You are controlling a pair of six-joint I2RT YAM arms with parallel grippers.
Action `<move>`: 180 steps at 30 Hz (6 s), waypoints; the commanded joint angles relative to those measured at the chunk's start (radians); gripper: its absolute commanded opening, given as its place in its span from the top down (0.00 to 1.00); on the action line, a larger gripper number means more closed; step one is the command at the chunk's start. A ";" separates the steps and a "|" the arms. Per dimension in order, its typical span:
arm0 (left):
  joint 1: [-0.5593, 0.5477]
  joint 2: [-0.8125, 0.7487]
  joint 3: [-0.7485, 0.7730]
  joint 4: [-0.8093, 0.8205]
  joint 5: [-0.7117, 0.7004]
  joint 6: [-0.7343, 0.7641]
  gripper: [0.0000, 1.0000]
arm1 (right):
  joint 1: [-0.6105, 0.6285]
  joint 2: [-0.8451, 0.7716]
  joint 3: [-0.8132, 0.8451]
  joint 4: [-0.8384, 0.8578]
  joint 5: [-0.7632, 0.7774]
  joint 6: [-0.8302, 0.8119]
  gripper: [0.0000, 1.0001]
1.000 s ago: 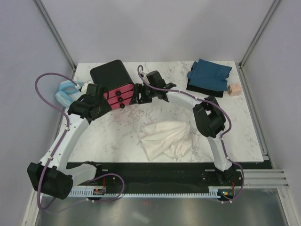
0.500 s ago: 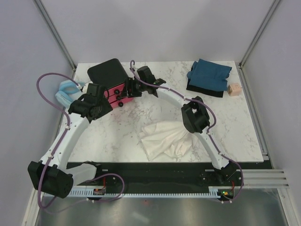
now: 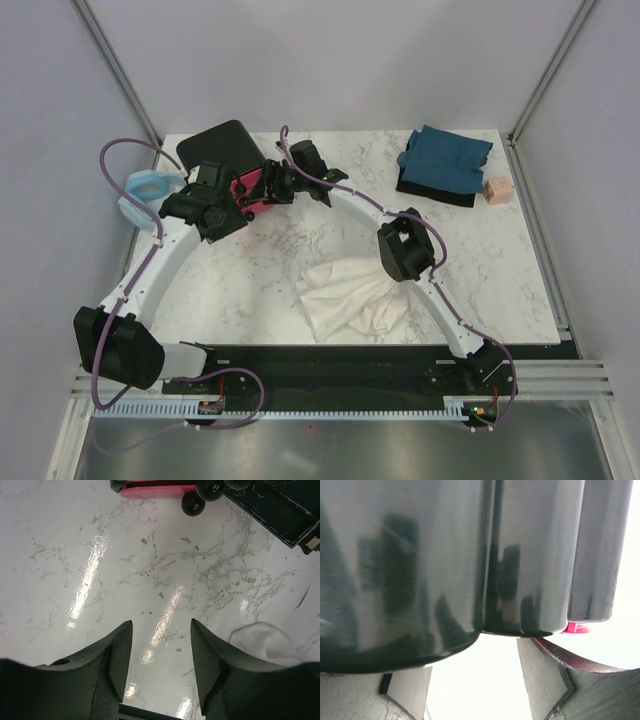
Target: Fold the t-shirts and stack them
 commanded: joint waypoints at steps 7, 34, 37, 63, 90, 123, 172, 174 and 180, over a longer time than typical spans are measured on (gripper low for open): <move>-0.002 0.013 0.035 0.020 0.013 0.045 0.43 | -0.009 0.128 0.019 0.155 -0.055 0.218 0.29; -0.002 -0.071 0.064 -0.071 -0.004 0.019 0.44 | -0.020 0.265 0.067 0.541 0.101 0.565 0.28; -0.002 -0.080 0.068 -0.088 -0.006 0.017 0.44 | -0.021 0.256 0.053 0.558 0.121 0.553 0.28; -0.002 -0.140 0.003 -0.114 0.034 -0.043 0.44 | -0.047 -0.020 -0.241 0.720 0.000 0.453 0.25; -0.002 -0.266 -0.072 -0.138 0.027 -0.039 0.44 | 0.003 0.076 -0.039 0.663 -0.028 0.437 0.23; -0.002 -0.274 -0.061 -0.100 0.086 -0.001 0.43 | -0.044 -0.626 -0.701 0.204 -0.028 0.024 0.27; -0.045 -0.076 -0.205 0.129 0.487 0.057 0.46 | -0.167 -1.378 -1.084 -0.605 0.462 -0.227 1.00; -0.045 -0.073 -0.198 0.132 0.482 0.065 0.46 | -0.167 -1.390 -1.025 -0.613 0.469 -0.213 1.00; -0.045 -0.039 -0.155 0.135 0.493 0.085 0.46 | -0.165 -1.386 -0.815 -0.657 0.440 -0.173 1.00</move>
